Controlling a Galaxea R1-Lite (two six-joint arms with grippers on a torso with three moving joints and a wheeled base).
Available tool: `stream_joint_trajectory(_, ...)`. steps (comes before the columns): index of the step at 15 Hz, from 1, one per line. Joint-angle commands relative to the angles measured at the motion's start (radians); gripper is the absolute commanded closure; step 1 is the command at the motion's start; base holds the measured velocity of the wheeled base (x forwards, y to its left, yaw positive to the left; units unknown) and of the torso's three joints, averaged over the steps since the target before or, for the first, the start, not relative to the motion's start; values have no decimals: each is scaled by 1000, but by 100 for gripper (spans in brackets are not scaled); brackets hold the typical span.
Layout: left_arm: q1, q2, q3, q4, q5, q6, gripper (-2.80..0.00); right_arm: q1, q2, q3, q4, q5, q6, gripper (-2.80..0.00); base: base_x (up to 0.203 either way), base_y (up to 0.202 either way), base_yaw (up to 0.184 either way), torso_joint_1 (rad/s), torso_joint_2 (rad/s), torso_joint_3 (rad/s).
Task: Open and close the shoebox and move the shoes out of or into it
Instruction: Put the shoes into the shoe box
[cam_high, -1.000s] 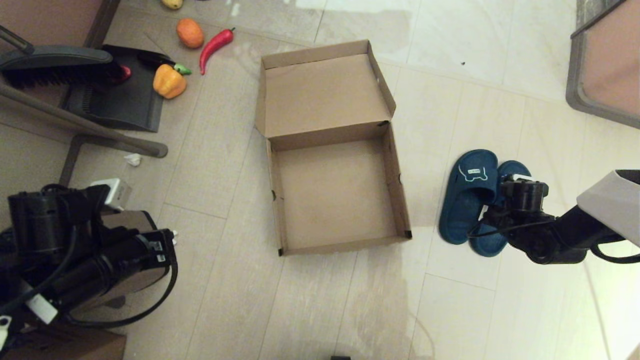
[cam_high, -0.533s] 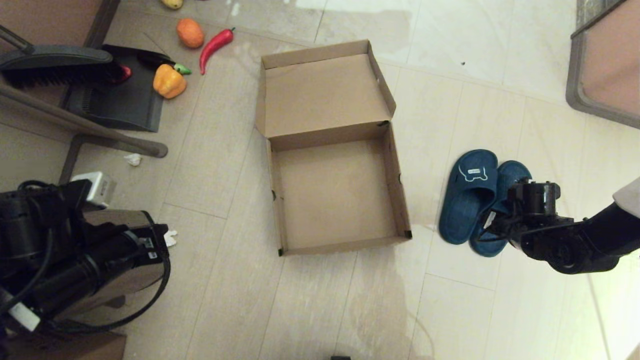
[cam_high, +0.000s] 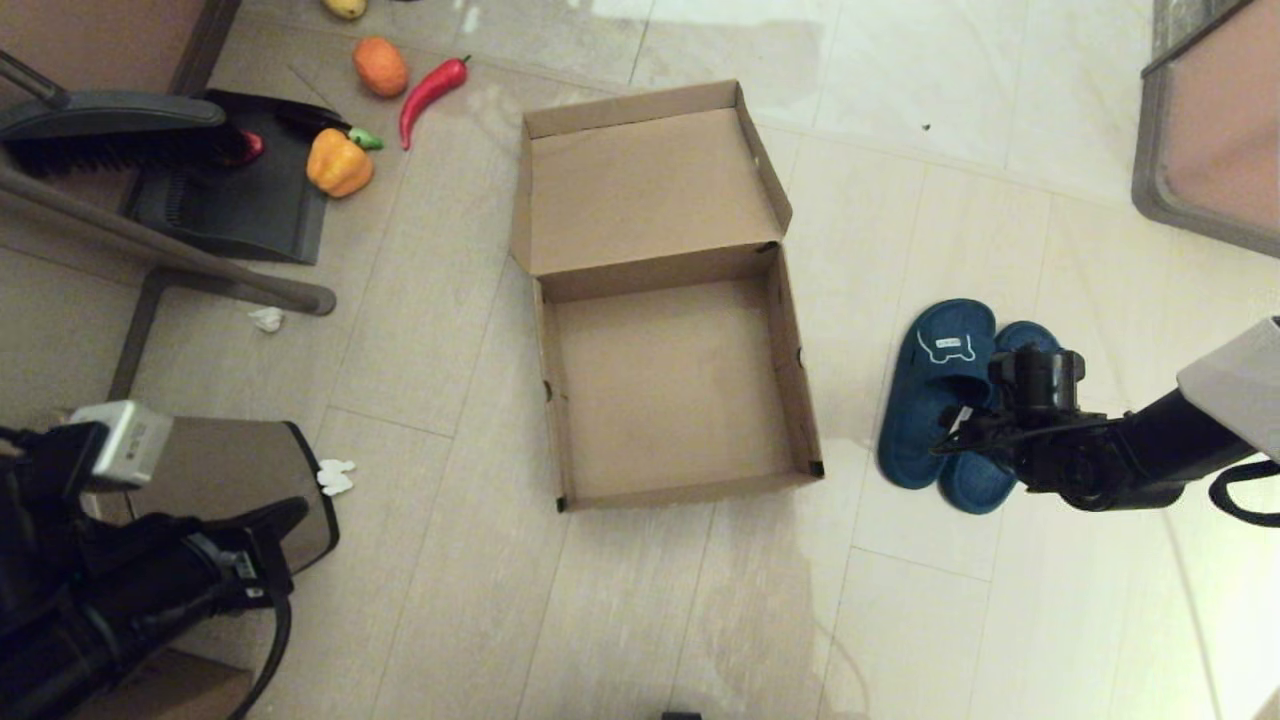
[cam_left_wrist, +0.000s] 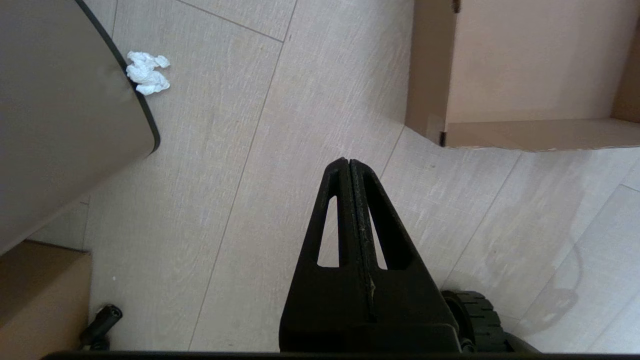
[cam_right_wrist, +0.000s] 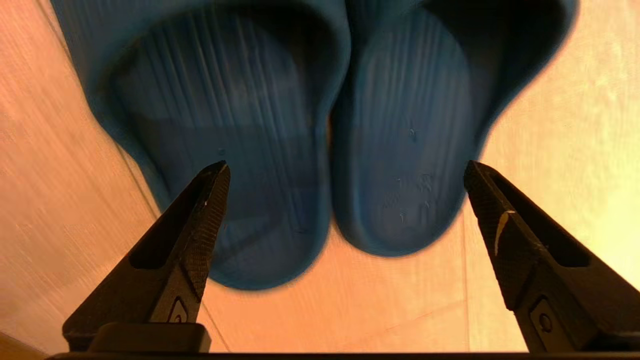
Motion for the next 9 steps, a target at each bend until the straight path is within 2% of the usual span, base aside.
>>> stream_joint_trajectory(1, 0, -9, 0, -4, -1, -2, 0, -25, 36, -47, 6, 4, 7, -280, 0, 0, 0, 0, 0, 0)
stream_joint_trajectory(5, 0, 10, -3, -4, -26, -1, 0, -99, 84, -194, 94, 35, 10, -280, 0, 0, 0, 0, 0, 0)
stream_joint_trajectory(9, 0, 32, -15, -4, -26, 3, 0, -116, 117, -232, 102, 106, 9, -280, 0, 0, 0, 0, 0, 0)
